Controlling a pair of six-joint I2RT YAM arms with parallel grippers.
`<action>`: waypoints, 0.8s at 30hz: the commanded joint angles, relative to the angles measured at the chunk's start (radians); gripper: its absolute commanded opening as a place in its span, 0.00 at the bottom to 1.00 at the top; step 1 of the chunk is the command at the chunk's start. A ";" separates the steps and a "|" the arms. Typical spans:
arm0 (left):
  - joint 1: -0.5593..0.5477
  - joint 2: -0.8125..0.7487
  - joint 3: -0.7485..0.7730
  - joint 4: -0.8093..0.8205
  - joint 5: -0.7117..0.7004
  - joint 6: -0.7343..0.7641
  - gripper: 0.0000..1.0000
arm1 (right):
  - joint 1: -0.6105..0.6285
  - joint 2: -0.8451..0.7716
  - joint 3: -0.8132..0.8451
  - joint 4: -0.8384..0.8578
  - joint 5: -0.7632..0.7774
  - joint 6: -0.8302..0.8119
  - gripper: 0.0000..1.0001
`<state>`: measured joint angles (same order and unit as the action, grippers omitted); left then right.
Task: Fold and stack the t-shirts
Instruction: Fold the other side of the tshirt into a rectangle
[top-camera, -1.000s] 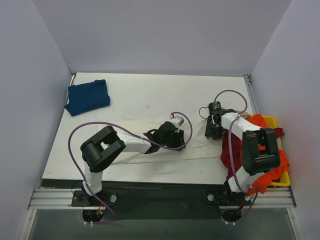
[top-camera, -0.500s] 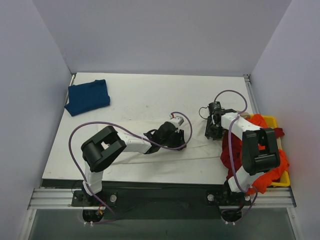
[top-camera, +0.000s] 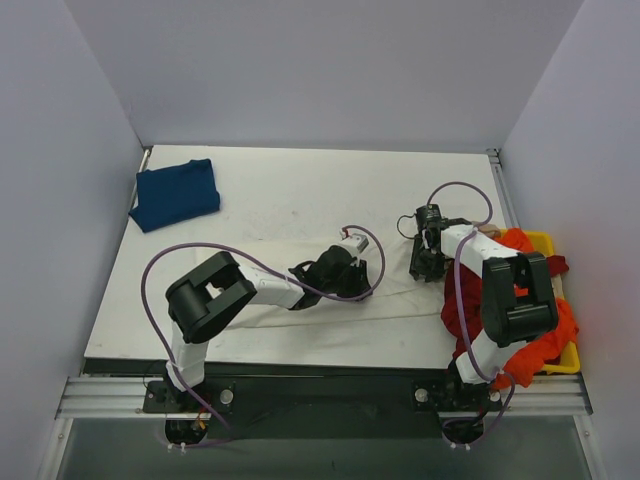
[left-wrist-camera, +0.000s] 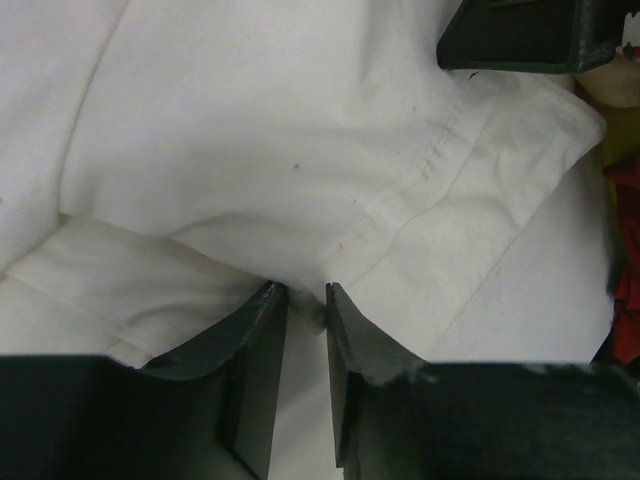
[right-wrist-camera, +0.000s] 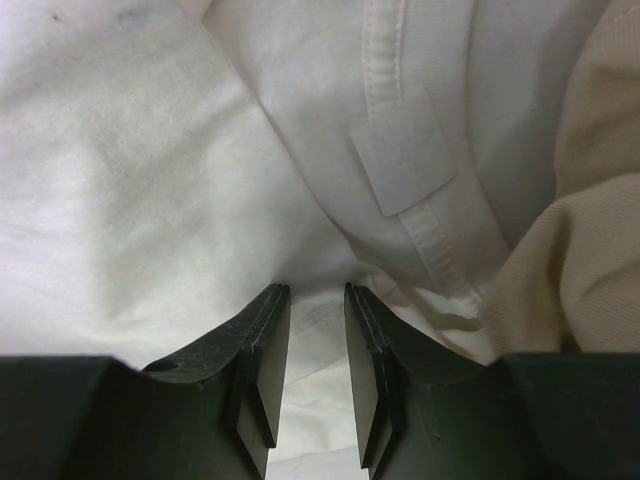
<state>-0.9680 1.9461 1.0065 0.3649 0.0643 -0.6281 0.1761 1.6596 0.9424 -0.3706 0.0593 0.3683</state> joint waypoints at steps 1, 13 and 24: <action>-0.008 0.028 0.024 0.043 0.003 -0.005 0.32 | -0.007 0.000 0.018 -0.044 -0.001 -0.002 0.30; 0.012 -0.015 -0.019 0.031 -0.020 0.007 0.00 | -0.003 -0.069 0.003 -0.053 -0.007 0.003 0.32; 0.048 -0.062 -0.092 0.086 0.046 -0.021 0.00 | 0.017 -0.176 -0.060 -0.063 0.010 0.017 0.38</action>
<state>-0.9318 1.9236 0.9268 0.4290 0.0925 -0.6464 0.1837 1.5196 0.9031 -0.3859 0.0483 0.3702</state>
